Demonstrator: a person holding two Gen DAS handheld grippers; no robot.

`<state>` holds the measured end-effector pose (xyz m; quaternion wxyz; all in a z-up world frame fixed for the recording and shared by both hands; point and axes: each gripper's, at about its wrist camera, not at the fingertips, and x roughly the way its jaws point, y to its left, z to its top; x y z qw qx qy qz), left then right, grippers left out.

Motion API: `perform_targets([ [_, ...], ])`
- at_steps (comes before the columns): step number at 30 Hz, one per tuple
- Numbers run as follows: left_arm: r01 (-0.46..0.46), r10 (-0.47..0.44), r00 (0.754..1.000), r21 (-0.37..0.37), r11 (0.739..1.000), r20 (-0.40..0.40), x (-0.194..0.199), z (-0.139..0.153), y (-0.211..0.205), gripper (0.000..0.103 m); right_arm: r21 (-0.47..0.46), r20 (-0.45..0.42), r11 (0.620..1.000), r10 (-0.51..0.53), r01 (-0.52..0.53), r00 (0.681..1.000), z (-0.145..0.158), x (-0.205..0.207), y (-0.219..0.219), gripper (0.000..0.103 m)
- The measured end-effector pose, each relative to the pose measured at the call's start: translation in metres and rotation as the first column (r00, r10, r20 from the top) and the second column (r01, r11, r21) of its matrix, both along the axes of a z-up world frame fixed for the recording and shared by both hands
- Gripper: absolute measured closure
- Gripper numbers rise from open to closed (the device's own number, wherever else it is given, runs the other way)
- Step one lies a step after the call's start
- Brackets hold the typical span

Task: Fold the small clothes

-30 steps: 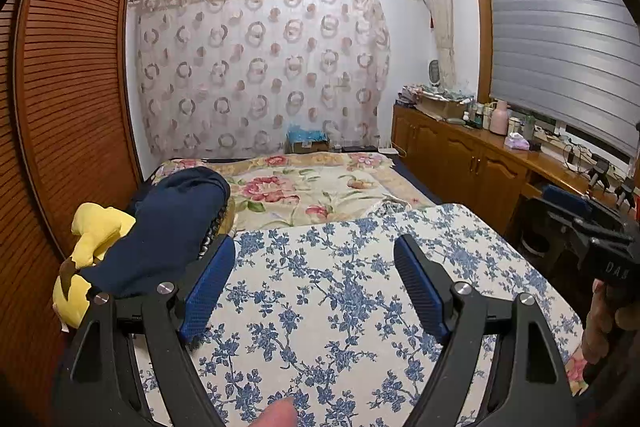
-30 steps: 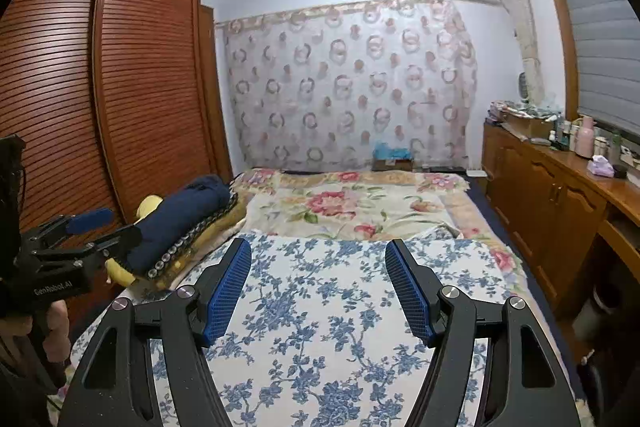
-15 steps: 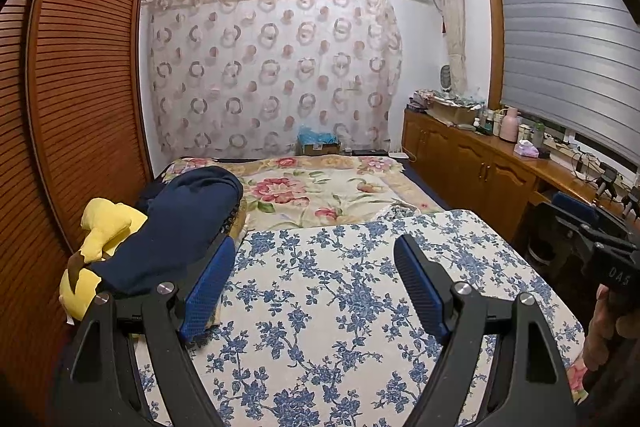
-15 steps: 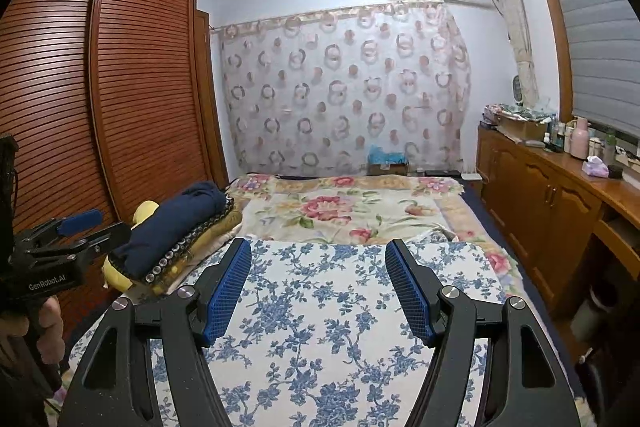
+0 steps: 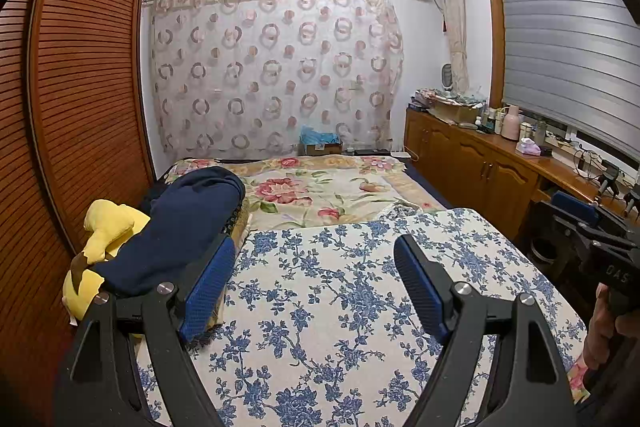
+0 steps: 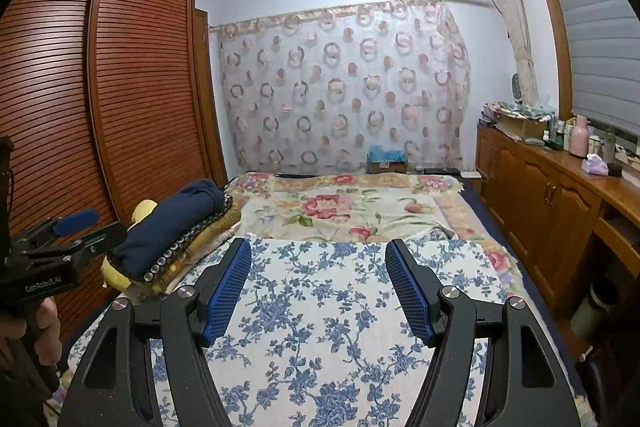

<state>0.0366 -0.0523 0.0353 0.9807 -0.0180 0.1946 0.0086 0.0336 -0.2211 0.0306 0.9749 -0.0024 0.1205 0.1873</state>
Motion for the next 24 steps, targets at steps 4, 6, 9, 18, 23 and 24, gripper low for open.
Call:
perform_targets([
  [4, 0.000, 0.000, 1.000, 0.000, 1.000, -0.001, 0.001, 0.000, -0.002, 0.021, -0.001, 0.000, 1.000, 0.003, -0.003, 1.000, 0.000, 0.001, -0.003, 0.032],
  [6, 0.000, 0.000, 1.000, 0.000, 1.000, 0.002, 0.000, 0.000, 0.000, 0.021, 0.000, -0.001, 1.000, 0.003, -0.003, 1.000, 0.000, 0.002, -0.004, 0.032],
  [9, -0.001, 0.001, 1.000, 0.003, 1.000, 0.000, 0.001, 0.000, -0.002, 0.021, -0.002, -0.002, 1.000, 0.006, -0.006, 1.000, 0.000, 0.003, -0.007, 0.031],
  [18, -0.001, 0.001, 1.000, 0.005, 1.000, 0.004, 0.000, 0.000, -0.001, 0.021, -0.003, -0.003, 1.000, 0.009, -0.009, 1.000, 0.001, 0.006, -0.011, 0.031],
  [23, -0.004, 0.004, 1.000, 0.006, 1.000, 0.007, 0.001, 0.000, 0.006, 0.021, -0.004, -0.002, 1.000, 0.009, -0.009, 1.000, 0.001, 0.006, -0.012, 0.031],
  [24, -0.004, 0.004, 1.000, 0.006, 1.000, 0.007, 0.001, 0.000, 0.004, 0.021, -0.004, -0.002, 1.000, 0.009, -0.009, 1.000, 0.001, 0.007, -0.012, 0.031],
])
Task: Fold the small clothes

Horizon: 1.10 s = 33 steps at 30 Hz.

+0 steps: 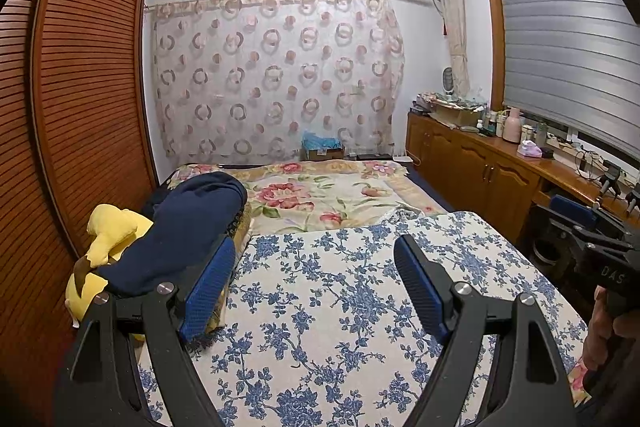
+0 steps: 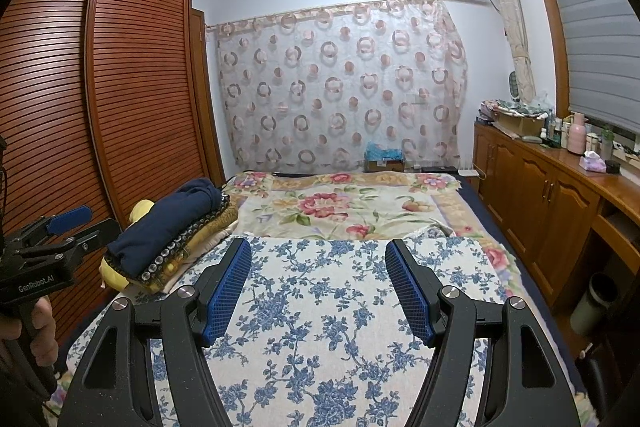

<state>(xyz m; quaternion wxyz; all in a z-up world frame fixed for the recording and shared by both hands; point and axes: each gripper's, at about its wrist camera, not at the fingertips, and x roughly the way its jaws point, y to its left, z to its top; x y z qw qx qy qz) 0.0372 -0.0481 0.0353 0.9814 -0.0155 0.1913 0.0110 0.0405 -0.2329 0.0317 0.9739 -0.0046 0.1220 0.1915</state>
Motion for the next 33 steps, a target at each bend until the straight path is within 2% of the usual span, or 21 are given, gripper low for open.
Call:
perform_targets([
  [33, 0.000, 0.000, 1.000, 0.004, 1.000, 0.002, -0.0007, -0.0030, -0.0001, 0.021, -0.003, 0.001, 1.000, -0.001, 0.001, 1.000, -0.0006, 0.0018, -0.0016, 0.031],
])
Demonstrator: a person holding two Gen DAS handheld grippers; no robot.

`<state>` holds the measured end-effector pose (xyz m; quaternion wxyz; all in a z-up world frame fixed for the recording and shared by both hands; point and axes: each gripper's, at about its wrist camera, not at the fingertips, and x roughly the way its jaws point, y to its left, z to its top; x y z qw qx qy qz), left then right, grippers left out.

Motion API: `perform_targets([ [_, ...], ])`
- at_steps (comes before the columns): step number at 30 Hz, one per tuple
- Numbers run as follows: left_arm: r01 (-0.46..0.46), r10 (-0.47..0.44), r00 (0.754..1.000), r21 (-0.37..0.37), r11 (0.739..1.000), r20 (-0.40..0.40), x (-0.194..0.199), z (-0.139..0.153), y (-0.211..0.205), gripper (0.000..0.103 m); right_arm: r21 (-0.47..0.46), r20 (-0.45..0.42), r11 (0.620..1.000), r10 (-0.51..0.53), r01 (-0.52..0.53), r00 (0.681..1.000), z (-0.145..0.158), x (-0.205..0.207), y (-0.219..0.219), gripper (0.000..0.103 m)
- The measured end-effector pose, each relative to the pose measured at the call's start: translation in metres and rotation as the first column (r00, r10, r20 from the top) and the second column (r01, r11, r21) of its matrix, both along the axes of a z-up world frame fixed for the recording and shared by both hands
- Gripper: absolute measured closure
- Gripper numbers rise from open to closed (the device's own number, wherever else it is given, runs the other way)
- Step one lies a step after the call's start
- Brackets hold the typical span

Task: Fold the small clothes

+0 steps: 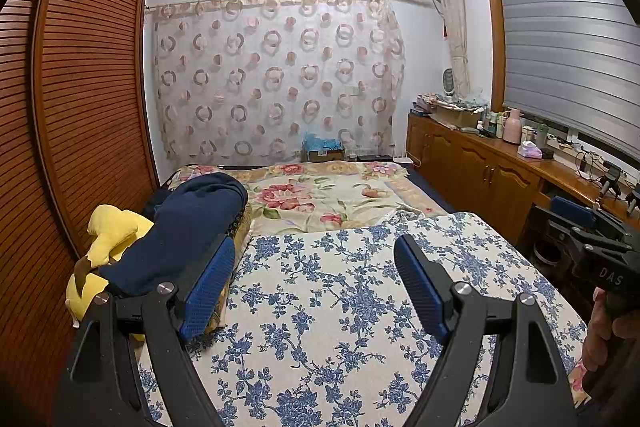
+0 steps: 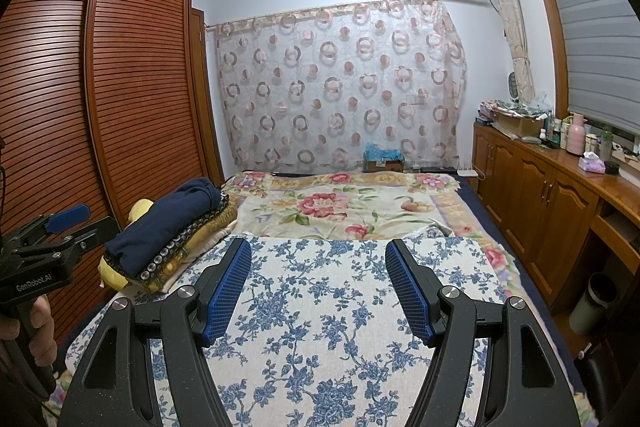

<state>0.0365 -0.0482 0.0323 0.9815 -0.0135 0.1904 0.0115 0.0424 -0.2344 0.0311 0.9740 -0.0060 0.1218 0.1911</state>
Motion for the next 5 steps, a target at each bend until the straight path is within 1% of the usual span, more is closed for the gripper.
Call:
perform_targets([
  [5, 0.000, 0.000, 1.000, 0.001, 1.000, 0.000, -0.0003, -0.0006, -0.0006, 0.021, 0.000, 0.000, 1.000, 0.002, -0.002, 1.000, 0.0003, 0.0004, -0.0007, 0.032],
])
